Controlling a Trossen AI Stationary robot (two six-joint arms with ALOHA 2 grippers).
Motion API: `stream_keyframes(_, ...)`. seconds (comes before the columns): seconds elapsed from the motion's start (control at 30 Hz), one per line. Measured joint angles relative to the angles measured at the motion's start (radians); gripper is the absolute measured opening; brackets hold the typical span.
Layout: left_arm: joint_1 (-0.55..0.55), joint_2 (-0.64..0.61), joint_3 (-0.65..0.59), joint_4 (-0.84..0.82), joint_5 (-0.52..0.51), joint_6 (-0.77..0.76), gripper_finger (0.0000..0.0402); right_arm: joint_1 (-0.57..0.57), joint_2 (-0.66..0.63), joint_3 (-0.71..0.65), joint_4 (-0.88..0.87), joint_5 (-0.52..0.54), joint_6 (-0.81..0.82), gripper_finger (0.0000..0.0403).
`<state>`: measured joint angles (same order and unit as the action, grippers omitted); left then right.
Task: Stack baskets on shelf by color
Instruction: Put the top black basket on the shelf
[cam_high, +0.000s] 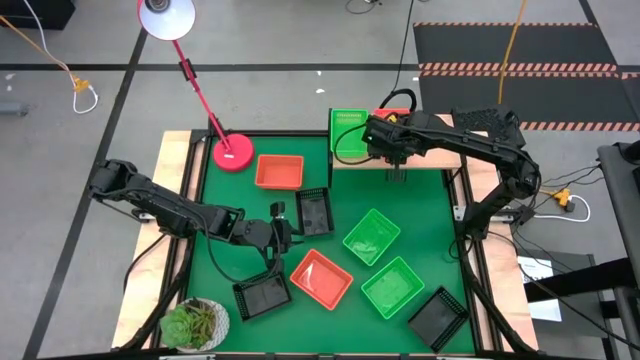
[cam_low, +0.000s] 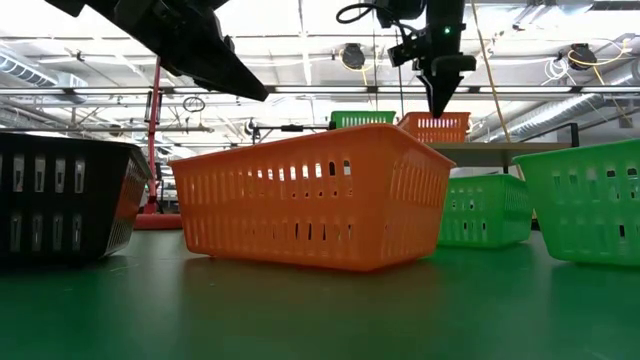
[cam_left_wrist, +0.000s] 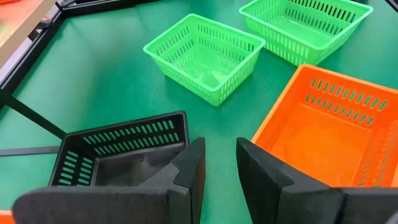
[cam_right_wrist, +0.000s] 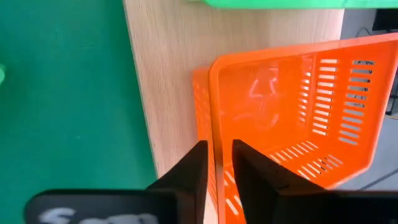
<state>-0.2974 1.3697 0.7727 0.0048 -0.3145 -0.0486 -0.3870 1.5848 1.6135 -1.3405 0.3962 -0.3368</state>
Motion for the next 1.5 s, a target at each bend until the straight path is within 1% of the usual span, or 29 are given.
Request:
stream_keyframes(0.13,0.0,0.0,0.0,0.0,0.0,-0.003,0.0093,0.001,-0.002,0.0,0.005,0.0,0.021,0.0096)
stream_keyframes(0.27,-0.008,0.0,0.0,-0.003,0.0,-0.008,0.0093,0.025,-0.027,-0.001,0.001,-0.004,0.082,0.0114)
stream_keyframes(0.47,-0.056,0.0,0.0,-0.003,0.001,-0.002,0.0093,0.128,-0.103,-0.001,-0.001,-0.008,0.205,0.0135)
stream_keyframes(0.6,-0.093,0.0,0.0,-0.003,0.001,-0.006,0.0093,0.233,-0.16,-0.001,-0.002,-0.008,0.321,0.0141)
stream_keyframes(0.73,-0.14,0.0,0.0,-0.014,-0.001,-0.031,0.0093,0.366,-0.204,-0.001,-0.002,-0.008,0.456,0.014)
stream_keyframes(0.87,-0.183,0.0,0.0,-0.045,-0.046,-0.032,0.0093,0.511,-0.219,-0.001,0.02,-0.006,0.59,0.014)
stream_keyframes(1.0,-0.166,0.0,0.0,-0.095,-0.091,-0.012,0.0093,0.649,-0.22,-0.03,0.119,0.019,0.663,0.014)
stream_keyframes(1.1,-0.125,0.019,0.0,-0.079,-0.075,0.026,0.0095,0.733,-0.219,-0.091,0.23,0.05,0.66,0.0139)
stream_keyframes(1.17,-0.095,0.037,0.0,-0.085,-0.07,0.049,0.0109,0.778,-0.218,-0.14,0.309,0.071,0.649,0.0139)
stream_keyframes(1.27,-0.039,0.076,0.0,-0.083,-0.047,0.051,0.015,0.82,-0.218,-0.217,0.429,0.074,0.614,0.0139)
stream_keyframes(1.4,0.011,0.13,0.0,-0.051,-0.039,0.081,0.0212,0.839,-0.217,-0.305,0.537,0.079,0.569,0.0139)
stream_keyframes(1.5,0.049,0.164,0.0,-0.029,-0.036,0.092,0.0235,0.842,-0.219,-0.352,0.573,0.079,0.56,0.0139)
